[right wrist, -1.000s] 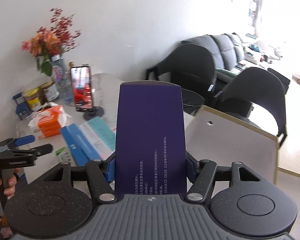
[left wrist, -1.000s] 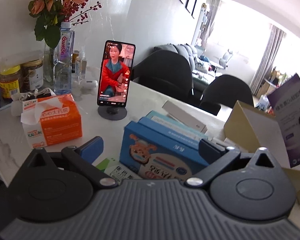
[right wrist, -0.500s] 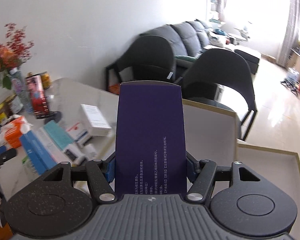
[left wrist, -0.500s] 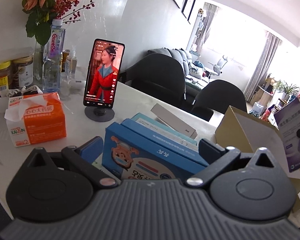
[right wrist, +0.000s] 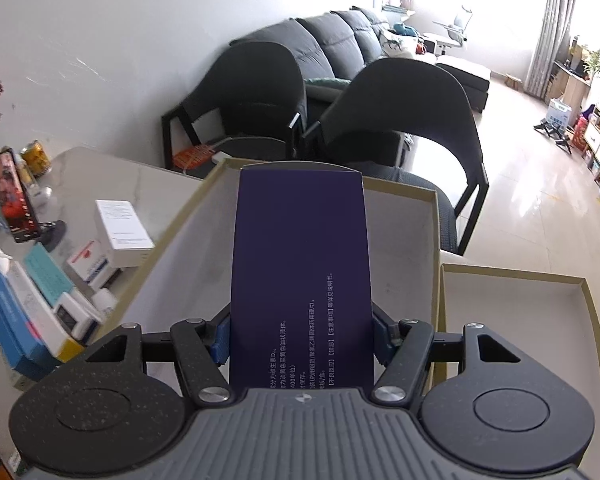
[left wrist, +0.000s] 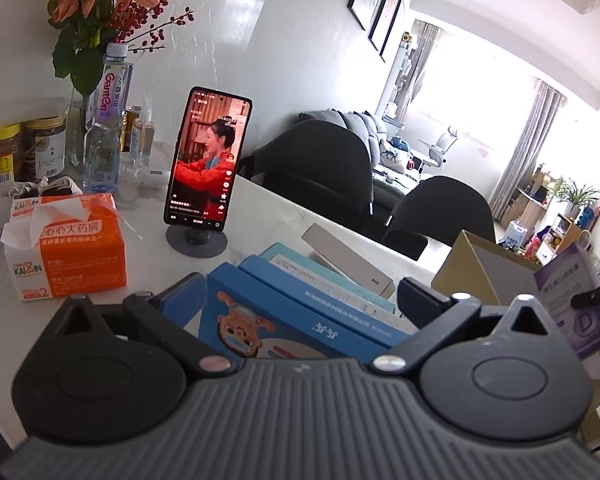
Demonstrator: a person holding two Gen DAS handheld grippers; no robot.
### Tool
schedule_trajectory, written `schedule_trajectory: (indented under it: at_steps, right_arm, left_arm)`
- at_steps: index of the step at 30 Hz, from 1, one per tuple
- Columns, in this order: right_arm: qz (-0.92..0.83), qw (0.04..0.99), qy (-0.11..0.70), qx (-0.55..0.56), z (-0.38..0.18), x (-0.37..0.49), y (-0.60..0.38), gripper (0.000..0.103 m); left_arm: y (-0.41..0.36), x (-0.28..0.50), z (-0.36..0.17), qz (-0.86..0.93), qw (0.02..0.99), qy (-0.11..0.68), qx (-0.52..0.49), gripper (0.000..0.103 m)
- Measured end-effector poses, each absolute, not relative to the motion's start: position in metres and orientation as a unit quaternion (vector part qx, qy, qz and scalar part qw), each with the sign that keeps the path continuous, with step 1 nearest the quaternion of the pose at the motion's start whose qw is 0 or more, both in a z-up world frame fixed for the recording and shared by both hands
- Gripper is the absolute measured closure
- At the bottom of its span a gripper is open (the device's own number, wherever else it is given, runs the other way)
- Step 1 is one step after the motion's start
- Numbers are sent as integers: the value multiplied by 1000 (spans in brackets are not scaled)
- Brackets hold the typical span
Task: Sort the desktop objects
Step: 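Lift the purple box and carry it over the beige cardboard box, then lower the purple box into the beige box and open the right gripper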
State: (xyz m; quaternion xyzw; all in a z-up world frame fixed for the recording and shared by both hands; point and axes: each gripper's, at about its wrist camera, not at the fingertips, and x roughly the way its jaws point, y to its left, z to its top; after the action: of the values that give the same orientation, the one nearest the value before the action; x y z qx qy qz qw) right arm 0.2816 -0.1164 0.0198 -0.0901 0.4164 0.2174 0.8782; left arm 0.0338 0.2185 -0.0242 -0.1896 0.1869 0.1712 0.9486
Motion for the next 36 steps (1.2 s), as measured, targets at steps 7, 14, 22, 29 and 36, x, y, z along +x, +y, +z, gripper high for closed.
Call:
schedule_trajectory:
  at_steps: [7,14,22,29,36]
  right_arm:
    - [191,875,434,-97,-4,308,-114,36]
    - [157,876,446,-100,-24,335,-113,36]
    - [122,877,452,-108,-44,361,-106,36]
    - [101,881,444,-127,-52,376,-97,36]
    - [94,878,438,-167,-61,377,-85,35]
  left_arm:
    - [216,42,-26,168,950,190,-184,0]
    - [214,45,-27,171,950,191,-179,0]
    - [213,45,-28,172,950,194,-175,0]
    - [215,44,-28,172,949,194,-177,0]
    - [217,43,-29,172,949,194,-181,0]
